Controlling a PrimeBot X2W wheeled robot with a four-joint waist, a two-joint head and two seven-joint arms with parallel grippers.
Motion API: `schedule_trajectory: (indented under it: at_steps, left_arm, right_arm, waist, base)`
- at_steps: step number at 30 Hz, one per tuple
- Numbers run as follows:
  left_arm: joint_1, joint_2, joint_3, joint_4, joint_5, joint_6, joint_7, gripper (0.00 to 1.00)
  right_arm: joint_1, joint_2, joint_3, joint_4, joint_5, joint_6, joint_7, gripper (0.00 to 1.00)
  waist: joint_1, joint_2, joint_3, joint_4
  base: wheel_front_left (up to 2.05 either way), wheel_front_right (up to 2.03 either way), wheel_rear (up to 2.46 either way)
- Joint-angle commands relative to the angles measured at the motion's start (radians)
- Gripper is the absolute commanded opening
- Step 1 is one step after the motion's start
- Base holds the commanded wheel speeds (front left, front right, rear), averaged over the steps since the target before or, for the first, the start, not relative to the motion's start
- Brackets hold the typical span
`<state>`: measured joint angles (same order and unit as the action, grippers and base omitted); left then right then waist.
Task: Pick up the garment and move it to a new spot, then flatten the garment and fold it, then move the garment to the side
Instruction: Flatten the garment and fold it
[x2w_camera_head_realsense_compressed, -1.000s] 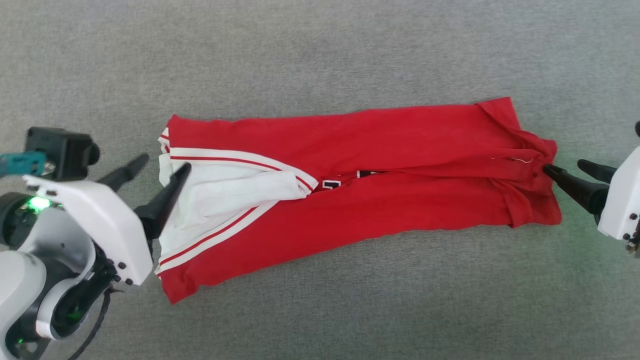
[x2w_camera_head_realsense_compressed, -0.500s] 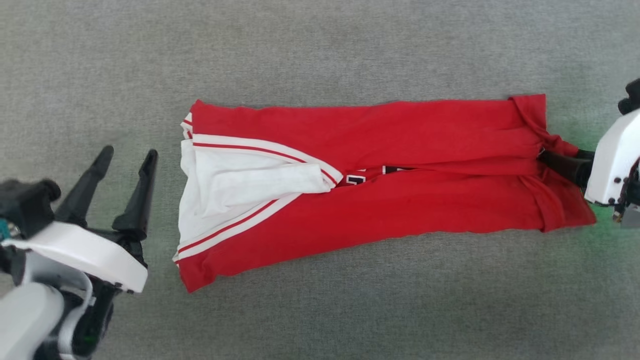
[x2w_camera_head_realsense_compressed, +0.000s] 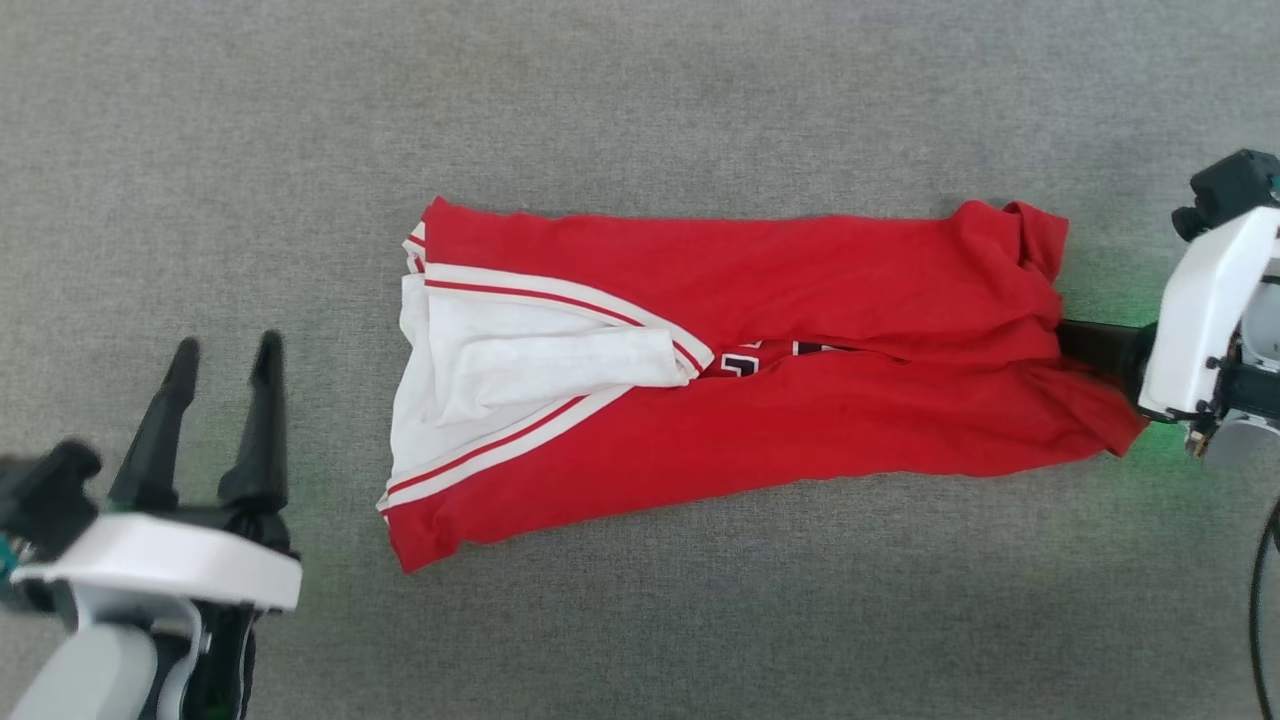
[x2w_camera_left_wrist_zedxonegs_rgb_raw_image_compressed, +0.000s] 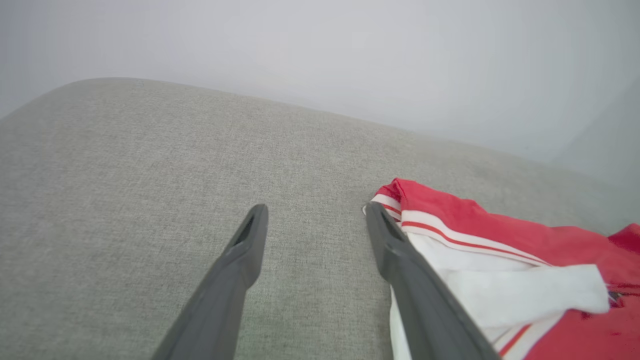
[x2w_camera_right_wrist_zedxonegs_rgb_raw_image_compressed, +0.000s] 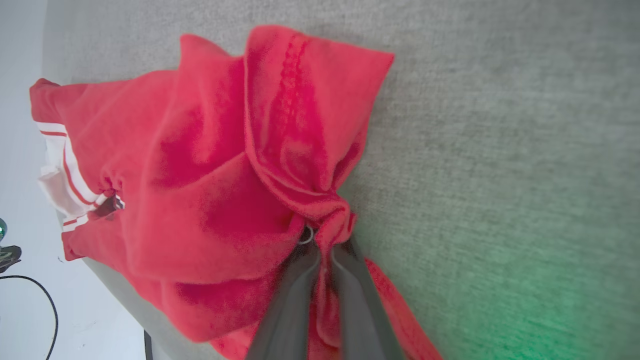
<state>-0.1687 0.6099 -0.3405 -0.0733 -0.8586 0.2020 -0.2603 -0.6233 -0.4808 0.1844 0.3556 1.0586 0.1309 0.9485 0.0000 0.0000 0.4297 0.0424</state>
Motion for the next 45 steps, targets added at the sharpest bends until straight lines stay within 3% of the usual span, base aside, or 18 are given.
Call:
schedule_trajectory:
  at_steps: [1,8,14,26,30,36,45]
  left_arm:
    - [0.036,-0.031,0.038,0.009,0.025,-0.022,-0.006,1.0]
    - [0.121,-0.16,0.2,0.028,0.154,-0.144,-0.006,1.0]
    - [0.155,-0.246,0.294,0.039,0.231,-0.218,-0.005,1.0]
    - [0.189,-0.35,0.411,0.066,0.316,-0.306,-0.006,1.0]
    - [0.202,-0.371,0.437,0.066,0.328,-0.316,-0.006,1.0]
    - [0.22,-0.404,0.464,0.062,0.352,-0.328,-0.006,1.0]
    - [0.201,-0.431,0.437,0.066,0.356,-0.332,-0.006,1.0]
  right_arm:
    - [0.031,-0.015,-0.004,0.004,0.012,0.0,-0.006,0.0]
    - [0.042,-0.101,-0.072,0.01,0.036,0.0,-0.058,0.0]
    - [0.045,-0.161,-0.143,0.051,0.019,0.0,-0.095,0.0]
    - [0.006,-0.234,-0.218,0.148,-0.067,0.0,-0.145,0.0]
    - [0.028,-0.223,-0.215,0.104,-0.043,0.0,-0.132,0.0]
    - [0.089,-0.195,-0.184,-0.084,0.037,0.0,-0.098,0.0]
    - [0.109,-0.09,-0.024,-0.289,0.019,0.0,-0.086,0.0]
  waist:
    - [0.0,0.0,-0.007,-0.004]
    - [0.0,0.0,-0.033,-0.026]
    - [0.0,0.0,-0.049,-0.047]
    - [0.0,0.0,-0.076,-0.073]
    - [0.0,0.0,-0.088,-0.078]
    - [0.0,0.0,-0.106,-0.082]
    - [0.0,0.0,-0.121,-0.037]
  base:
    - [0.0,0.0,0.0]
    - [0.0,0.0,0.0]
    - [0.0,0.0,0.0]
    - [0.0,0.0,0.0]
    - [0.0,0.0,0.0]
    - [0.0,0.0,0.0]
    - [0.0,0.0,0.0]
